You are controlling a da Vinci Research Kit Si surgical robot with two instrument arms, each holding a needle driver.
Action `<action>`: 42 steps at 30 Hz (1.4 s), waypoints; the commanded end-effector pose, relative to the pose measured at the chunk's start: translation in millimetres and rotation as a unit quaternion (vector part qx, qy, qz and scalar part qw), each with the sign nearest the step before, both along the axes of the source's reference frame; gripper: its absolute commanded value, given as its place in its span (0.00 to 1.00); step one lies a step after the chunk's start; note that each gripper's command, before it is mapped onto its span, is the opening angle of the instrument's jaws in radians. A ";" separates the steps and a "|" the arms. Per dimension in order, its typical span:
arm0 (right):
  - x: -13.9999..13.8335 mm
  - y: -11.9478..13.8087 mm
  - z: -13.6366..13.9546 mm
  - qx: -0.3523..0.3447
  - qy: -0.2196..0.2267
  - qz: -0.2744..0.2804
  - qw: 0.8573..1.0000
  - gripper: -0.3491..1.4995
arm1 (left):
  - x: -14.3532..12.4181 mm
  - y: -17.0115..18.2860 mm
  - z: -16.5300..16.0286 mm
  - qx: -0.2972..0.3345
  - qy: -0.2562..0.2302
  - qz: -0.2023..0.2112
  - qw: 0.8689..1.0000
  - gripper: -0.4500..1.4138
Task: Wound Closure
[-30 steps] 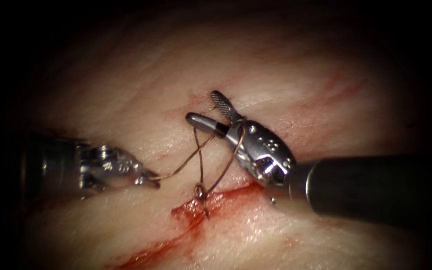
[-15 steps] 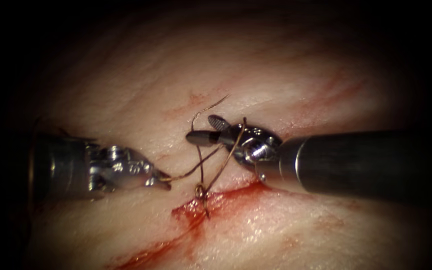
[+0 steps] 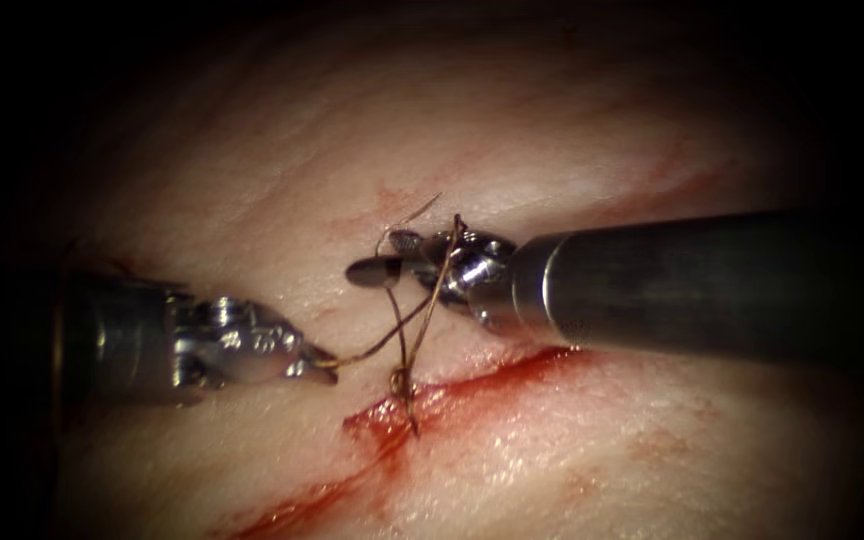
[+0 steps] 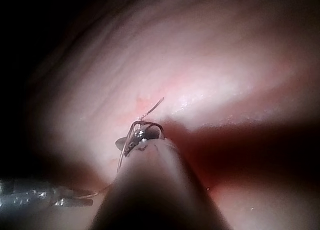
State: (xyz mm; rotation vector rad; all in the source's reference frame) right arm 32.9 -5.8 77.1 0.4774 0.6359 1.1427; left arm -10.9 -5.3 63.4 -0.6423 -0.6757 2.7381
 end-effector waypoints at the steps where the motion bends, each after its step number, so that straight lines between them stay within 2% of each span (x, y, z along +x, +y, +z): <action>1: 1.5 0.1 0.8 -0.003 0.000 -0.002 1.000 0.71 | -0.4 -0.4 0.6 0.000 -0.001 0.001 1.000 0.00; 3: 2.0 0.2 0.8 -0.006 -0.003 -0.009 1.000 0.70 | -0.1 -0.5 0.6 0.000 -0.002 0.002 1.000 0.00; 6: 2.3 0.2 0.8 -0.011 -0.006 -0.027 1.000 0.56 | 0.3 -0.5 0.5 0.000 -0.003 0.004 1.000 0.00; 8: 2.1 0.3 0.8 -0.014 -0.005 -0.032 0.999 0.35 | 0.4 -0.5 0.6 0.000 -0.003 0.004 1.000 0.00; 10: 1.9 0.3 0.9 -0.019 -0.003 -0.040 0.999 0.00 | 0.4 -0.6 0.6 0.000 -0.003 0.004 1.000 0.00; 13: 1.8 0.2 0.9 -0.017 -0.006 -0.043 0.999 0.00 | 0.3 -0.7 0.7 -0.001 -0.002 0.004 1.000 0.00; 17: 2.4 -0.4 1.4 -0.016 -0.023 -0.074 0.997 0.19 | 0.3 -0.8 0.7 -0.001 -0.002 0.004 1.000 0.00; 19: 2.9 -0.9 1.8 -0.010 -0.027 -0.085 0.996 0.36 | 0.3 -0.8 0.8 -0.001 -0.002 0.004 1.000 0.00; 21: 3.5 -1.5 2.2 -0.006 -0.031 -0.091 0.995 0.58 | 0.3 -0.7 0.8 -0.001 -0.002 0.004 1.000 0.00; 23: 4.1 -1.9 2.5 -0.006 -0.031 -0.093 0.995 0.73 | 0.3 -0.7 0.8 -0.001 -0.002 0.004 1.000 0.00; 24: 4.2 -2.0 2.5 -0.006 -0.031 -0.094 0.995 0.75 | 0.3 -0.7 0.8 -0.001 -0.002 0.004 1.000 0.00; 26: 4.3 -2.1 2.4 -0.006 -0.031 -0.094 0.995 0.76 | 0.3 -0.7 0.8 -0.001 -0.002 0.004 1.000 0.00; 32: 4.8 -2.2 2.5 -0.007 -0.035 -0.092 0.995 0.88 | 0.3 -0.7 0.8 -0.001 -0.002 0.004 1.000 0.00; 36: 5.3 -2.2 2.5 -0.006 -0.039 -0.100 0.994 0.87 | 0.3 -0.6 0.9 -0.001 -0.002 0.004 1.000 0.00; 38: 5.4 -2.3 2.6 -0.006 -0.044 -0.111 0.993 0.83 | 0.3 -0.6 0.9 -0.001 -0.002 0.004 1.000 0.00; 41: 5.6 -2.4 2.9 -0.003 -0.057 -0.129 0.990 0.69 | 0.4 -0.8 0.8 -0.001 -0.002 0.004 1.000 0.00; 42: 5.8 -2.4 3.0 -0.004 -0.055 -0.138 0.989 0.53 | 0.5 -0.8 0.8 -0.001 -0.002 0.004 1.000 0.00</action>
